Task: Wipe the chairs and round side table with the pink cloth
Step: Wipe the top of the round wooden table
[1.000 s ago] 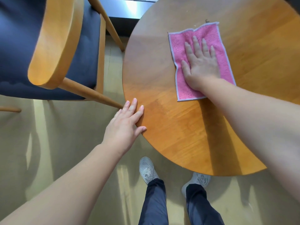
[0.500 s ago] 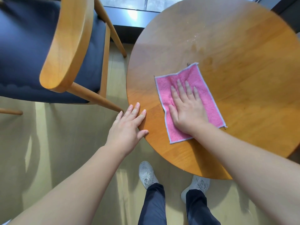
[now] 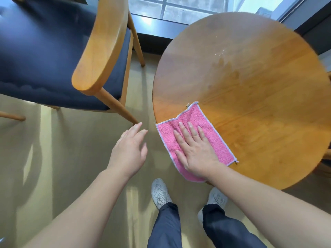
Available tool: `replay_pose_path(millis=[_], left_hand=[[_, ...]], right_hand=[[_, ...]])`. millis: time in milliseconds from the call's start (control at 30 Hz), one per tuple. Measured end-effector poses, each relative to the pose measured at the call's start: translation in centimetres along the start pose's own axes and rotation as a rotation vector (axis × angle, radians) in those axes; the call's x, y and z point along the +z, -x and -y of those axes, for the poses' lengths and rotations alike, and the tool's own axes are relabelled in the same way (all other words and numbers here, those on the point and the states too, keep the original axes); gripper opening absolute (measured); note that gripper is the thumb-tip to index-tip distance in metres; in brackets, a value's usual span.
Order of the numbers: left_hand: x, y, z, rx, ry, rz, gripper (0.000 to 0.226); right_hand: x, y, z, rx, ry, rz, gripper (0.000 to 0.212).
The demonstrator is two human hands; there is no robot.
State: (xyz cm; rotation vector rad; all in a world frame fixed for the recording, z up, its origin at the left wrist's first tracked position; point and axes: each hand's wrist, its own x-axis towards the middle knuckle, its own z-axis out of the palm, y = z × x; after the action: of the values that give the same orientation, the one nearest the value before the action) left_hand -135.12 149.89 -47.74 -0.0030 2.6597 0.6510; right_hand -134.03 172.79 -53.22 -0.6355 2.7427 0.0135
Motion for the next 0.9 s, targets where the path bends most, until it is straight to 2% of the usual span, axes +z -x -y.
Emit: replay_pose_path(millis=[333,567,733,900], left_hand=[[0.3,1.2,0.7,-0.124,0.059,-0.075,0.036],[2.2,0.8,-2.8,-0.157,0.113,-0.118,0.034],[2.5,1.1,-4.1,-0.198,0.135,-0.187,0.035],[1.7,1.1,-3.8,-0.243,0.095,-0.225,0.036]], right_hand=[[-5.1,-12.1,-4.2,-0.204,0.006,-0.008,0.064],[-8.0,-19.5,-8.2,-0.155,0.004,-0.037,0.067],[-8.1,-20.5,-5.9,-0.084,-0.022,-0.046,0.069],[-7.5,-17.8,-5.3,-0.275,-0.014,0.002,0.070]])
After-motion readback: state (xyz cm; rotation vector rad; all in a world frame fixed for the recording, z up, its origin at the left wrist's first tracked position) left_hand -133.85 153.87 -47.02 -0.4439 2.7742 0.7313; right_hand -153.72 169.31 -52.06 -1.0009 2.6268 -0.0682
